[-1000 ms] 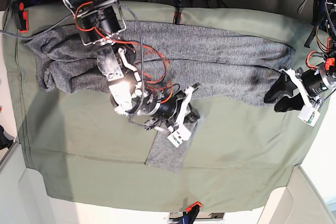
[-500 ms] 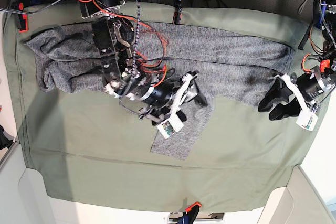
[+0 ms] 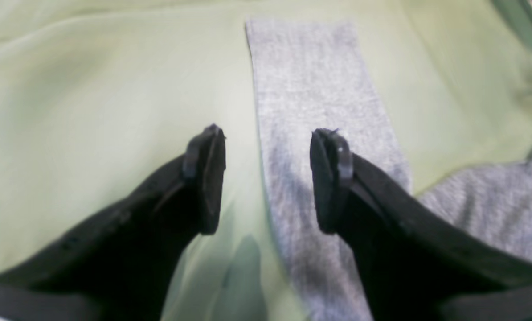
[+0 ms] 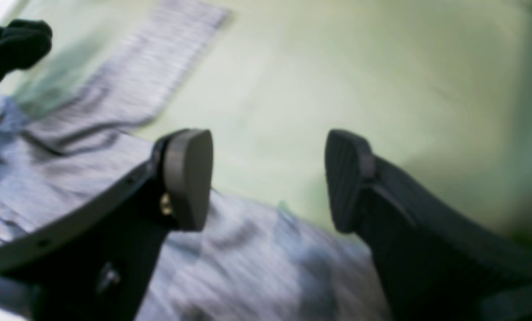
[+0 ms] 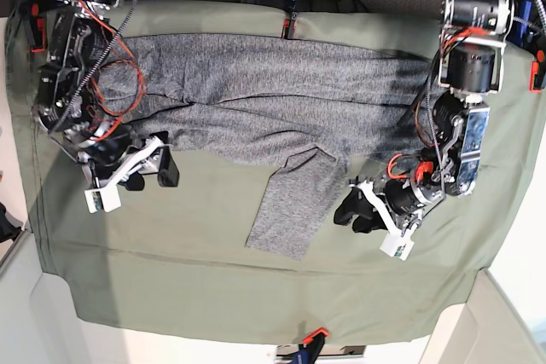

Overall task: Fold the T-shirt properly
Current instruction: 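Grasp the sleeve end with the left gripper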

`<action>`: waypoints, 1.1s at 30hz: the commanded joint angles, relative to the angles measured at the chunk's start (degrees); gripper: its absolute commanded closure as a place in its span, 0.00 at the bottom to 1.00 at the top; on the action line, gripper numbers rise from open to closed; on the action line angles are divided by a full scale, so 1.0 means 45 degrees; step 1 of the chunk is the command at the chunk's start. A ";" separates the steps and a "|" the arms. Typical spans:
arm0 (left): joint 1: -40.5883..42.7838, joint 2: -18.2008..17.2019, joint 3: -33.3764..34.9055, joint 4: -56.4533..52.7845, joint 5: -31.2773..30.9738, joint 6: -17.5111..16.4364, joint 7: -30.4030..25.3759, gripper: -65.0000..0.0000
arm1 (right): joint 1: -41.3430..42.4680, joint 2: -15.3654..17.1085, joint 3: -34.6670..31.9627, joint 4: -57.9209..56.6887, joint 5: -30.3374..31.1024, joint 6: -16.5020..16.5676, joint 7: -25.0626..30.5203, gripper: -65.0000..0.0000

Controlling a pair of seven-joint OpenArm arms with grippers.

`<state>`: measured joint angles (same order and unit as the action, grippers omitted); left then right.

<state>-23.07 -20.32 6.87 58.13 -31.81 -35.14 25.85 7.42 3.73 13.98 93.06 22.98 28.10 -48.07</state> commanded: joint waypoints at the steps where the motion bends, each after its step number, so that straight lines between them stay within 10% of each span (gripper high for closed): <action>1: -0.0685 0.0131 -0.0053 -0.0418 -0.0010 -0.0005 -0.0374 0.48 | -0.0039 0.0204 0.0219 0.0282 0.0471 0.0117 0.0243 0.39; 14: -0.1768 0.2297 -0.0005 -0.3138 0.1768 0.0005 -0.0850 0.48 | -0.1622 0.0753 0.1676 0.1030 0.1569 0.0393 0.0185 0.39; 33: -0.2006 0.1511 -0.0010 -0.2769 0.2161 0.0442 -0.1039 0.48 | -0.1622 0.0753 0.1676 0.1098 0.1569 0.0398 0.0185 0.39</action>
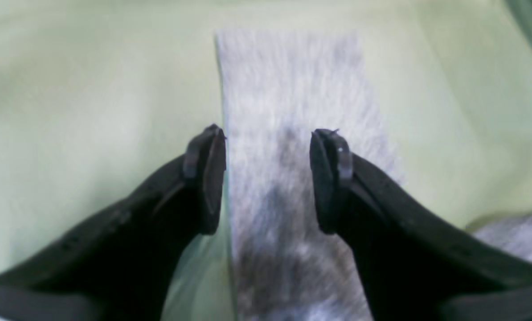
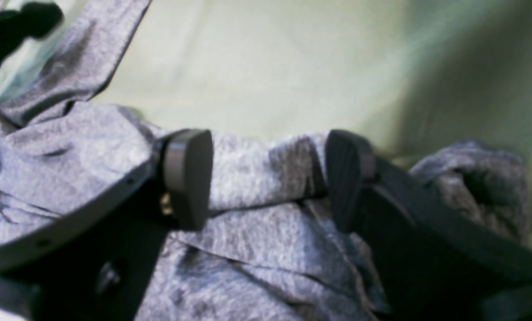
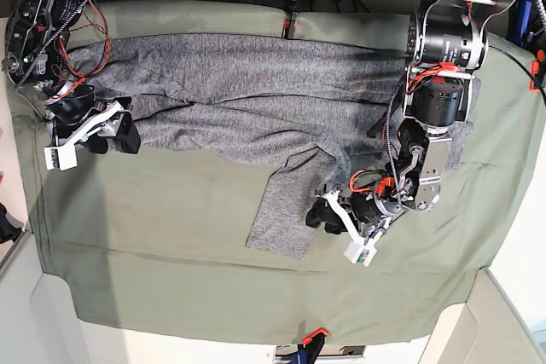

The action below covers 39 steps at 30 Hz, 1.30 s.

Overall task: Fold the T-shirt properly
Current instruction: 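Grasp the sleeve end with the left gripper, then tuck the sleeve end toward the shirt side with the left gripper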

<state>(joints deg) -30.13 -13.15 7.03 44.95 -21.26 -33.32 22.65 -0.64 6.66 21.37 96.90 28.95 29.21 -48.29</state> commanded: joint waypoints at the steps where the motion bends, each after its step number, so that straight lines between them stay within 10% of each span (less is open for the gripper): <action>1: -0.0330 -0.0083 -0.0044 0.0136 -0.0068 0.0223 -0.0330 0.48 | 0.0170 0.0102 0.0034 0.0243 0.0243 0.0151 0.0233 0.39; 9: 0.0151 -0.0291 -0.0044 0.0136 0.0238 0.0787 -0.0335 0.48 | 0.0170 0.0102 0.0034 0.0243 0.0243 0.0151 0.0155 0.39; 23: 0.0170 0.0913 -0.0039 0.0136 -0.0461 -0.0413 -0.0486 0.50 | 0.0170 0.0097 0.0034 0.0243 0.0384 0.0151 0.0029 0.39; 29: 0.0165 0.0831 -0.0044 0.0136 0.0330 -0.0408 -0.1316 1.00 | 0.0170 0.0102 0.0034 0.0243 0.0442 0.0151 -0.0044 0.39; 34: 0.0107 0.0083 -0.0078 0.0525 -0.0481 -0.0845 -0.1321 1.00 | 0.0165 0.0102 0.0034 0.0243 0.0432 0.0151 -0.0044 0.39; 39: 0.0476 -0.1253 -0.0078 0.2803 -0.3594 -0.1484 0.1302 1.00 | 0.0068 0.0102 0.0034 0.0243 0.0432 0.0155 -0.0034 0.39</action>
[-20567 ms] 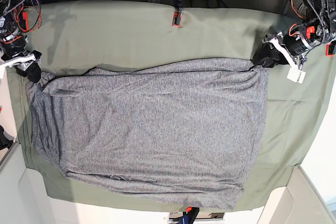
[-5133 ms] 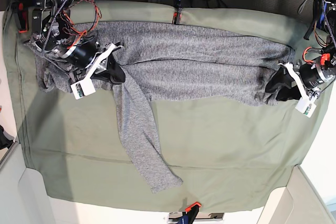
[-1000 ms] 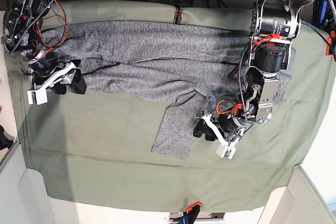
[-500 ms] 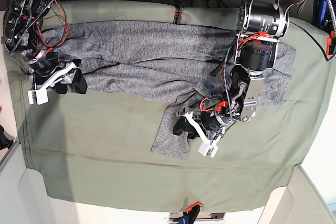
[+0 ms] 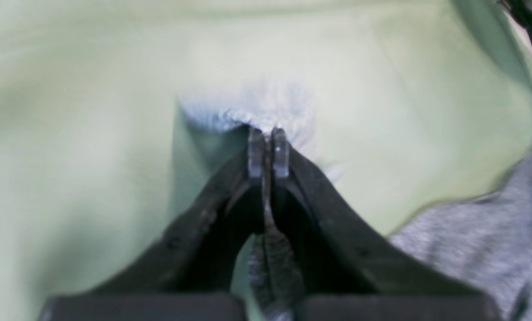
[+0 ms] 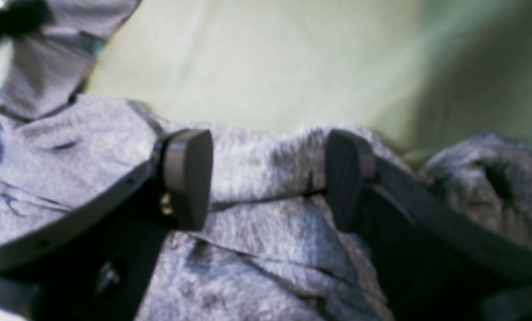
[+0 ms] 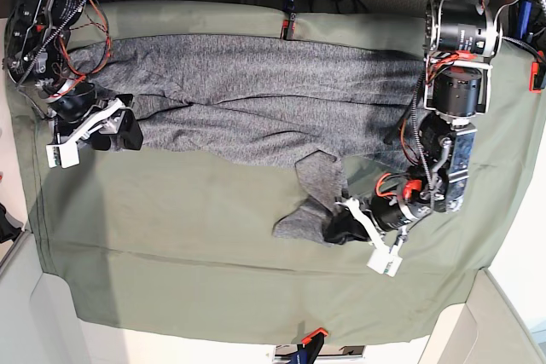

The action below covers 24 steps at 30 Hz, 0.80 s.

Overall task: Fold the T-shirt properly
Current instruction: 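Tuck the sleeve end toward the shirt side with the left gripper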

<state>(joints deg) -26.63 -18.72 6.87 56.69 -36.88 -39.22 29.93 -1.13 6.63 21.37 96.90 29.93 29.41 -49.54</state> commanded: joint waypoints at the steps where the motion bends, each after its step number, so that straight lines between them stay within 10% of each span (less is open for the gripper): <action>1: -0.0097 -0.0277 -0.0044 0.0816 -0.0840 -0.0173 0.0291 1.00 | 0.0165 0.0107 0.0034 0.0243 0.0214 0.0112 0.0262 0.39; 11: 0.3934 -0.2934 -0.0743 0.7271 -0.2749 -0.0173 0.2603 1.00 | 0.0165 0.0112 0.0034 0.0243 0.0204 0.0136 0.0306 0.39; 24: 0.8422 -0.3065 -0.5591 0.8267 -0.3954 -0.0173 0.2992 0.95 | 0.0170 0.0107 0.0034 0.0243 0.0204 0.0136 0.0515 0.39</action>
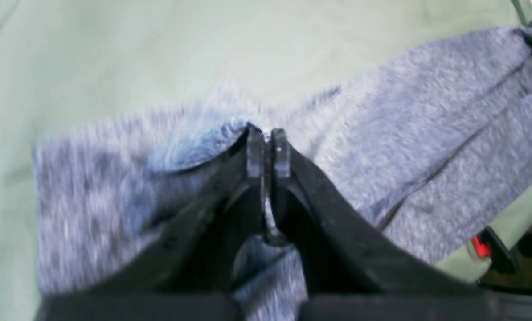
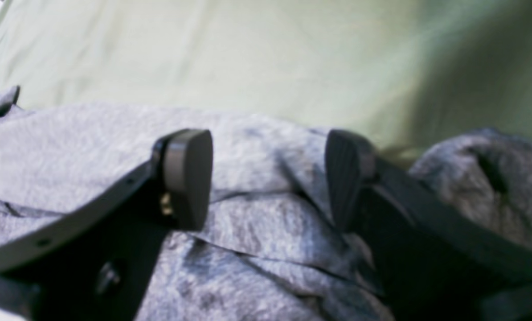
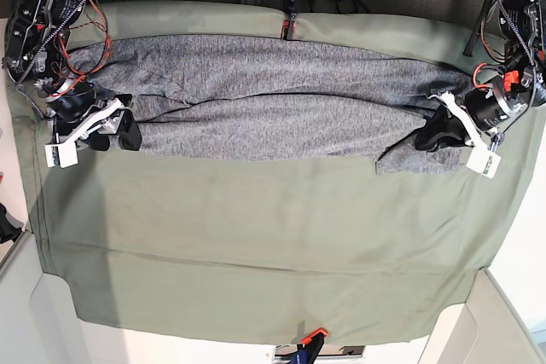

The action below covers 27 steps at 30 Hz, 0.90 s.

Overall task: Fold the T-shirt properly
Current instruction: 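Tuck the sleeve end toward the shirt side with the left gripper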

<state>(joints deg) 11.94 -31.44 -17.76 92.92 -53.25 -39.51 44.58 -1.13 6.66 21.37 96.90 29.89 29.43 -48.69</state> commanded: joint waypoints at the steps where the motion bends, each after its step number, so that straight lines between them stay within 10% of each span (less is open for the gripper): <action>1: 0.0049 -0.0238 -0.0175 0.0214 -0.0427 -0.0110 -0.0267 0.94 | 0.0165 0.0102 0.0034 0.0243 0.0214 0.0131 0.0345 0.39; 7: 0.0957 -0.0165 -0.0180 0.0214 -0.0500 -0.0110 -0.0267 0.53 | 0.0170 0.0102 0.0034 0.0238 0.0219 0.0126 0.0350 0.39; 17: 0.1122 0.0369 -0.1685 0.0223 -0.0505 -0.0110 -0.0607 0.51 | 0.0170 0.0102 0.0034 0.0238 0.0219 0.0131 0.0369 0.39; 21: 0.1117 0.0452 -0.2696 0.0219 -0.0369 -0.0110 -0.0981 0.31 | 0.0165 0.0102 0.0034 0.0243 0.0214 0.0131 0.0393 0.39; 27: 0.1030 0.0291 -0.2929 -0.0228 0.1933 0.1025 -0.2623 0.29 | 0.0151 0.0102 0.0034 0.0243 0.0214 0.0131 0.0384 0.39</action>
<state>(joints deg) 17.10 -28.73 -30.39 91.37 -43.99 -35.16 34.00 -1.13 6.66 21.37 96.90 29.95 29.43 -48.45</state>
